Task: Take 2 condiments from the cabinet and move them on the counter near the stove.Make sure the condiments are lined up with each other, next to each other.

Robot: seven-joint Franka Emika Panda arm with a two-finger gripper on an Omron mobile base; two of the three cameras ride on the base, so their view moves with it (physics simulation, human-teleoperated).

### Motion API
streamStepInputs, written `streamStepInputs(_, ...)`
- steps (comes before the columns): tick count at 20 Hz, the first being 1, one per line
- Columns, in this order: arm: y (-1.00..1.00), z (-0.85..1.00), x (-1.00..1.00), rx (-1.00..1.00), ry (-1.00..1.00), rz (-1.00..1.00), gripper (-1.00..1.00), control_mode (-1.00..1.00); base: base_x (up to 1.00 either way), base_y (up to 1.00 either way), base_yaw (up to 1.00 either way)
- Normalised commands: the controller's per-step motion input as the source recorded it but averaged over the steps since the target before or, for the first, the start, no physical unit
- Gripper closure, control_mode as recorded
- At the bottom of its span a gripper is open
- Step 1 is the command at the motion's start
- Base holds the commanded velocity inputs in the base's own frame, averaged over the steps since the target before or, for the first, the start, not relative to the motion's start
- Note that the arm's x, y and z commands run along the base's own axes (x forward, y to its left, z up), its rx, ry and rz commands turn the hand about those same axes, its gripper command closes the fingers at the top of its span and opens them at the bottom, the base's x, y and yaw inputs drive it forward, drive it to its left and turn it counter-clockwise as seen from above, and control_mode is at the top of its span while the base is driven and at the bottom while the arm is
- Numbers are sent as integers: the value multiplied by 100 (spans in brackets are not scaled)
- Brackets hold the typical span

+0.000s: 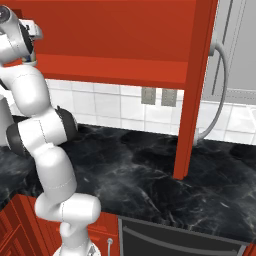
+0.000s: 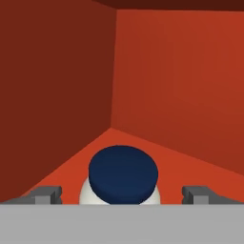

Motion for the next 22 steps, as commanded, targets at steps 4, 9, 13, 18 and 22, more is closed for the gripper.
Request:
streamStepInputs(4,0,-14,10,0,1,0,-100,-100,0,0,0)
streamStepInputs(9,0,-1,20,0,1,0,-100,-100,0,0,0)
streamStepInputs(13,0,0,17,0,0,0,-100,-100,0,0,0)
streamStepInputs(18,18,-15,16,0,1,0,100,-100,0,0,0)
streamStepInputs(22,22,-15,9,0,3,1,100,-100,0,0,0)
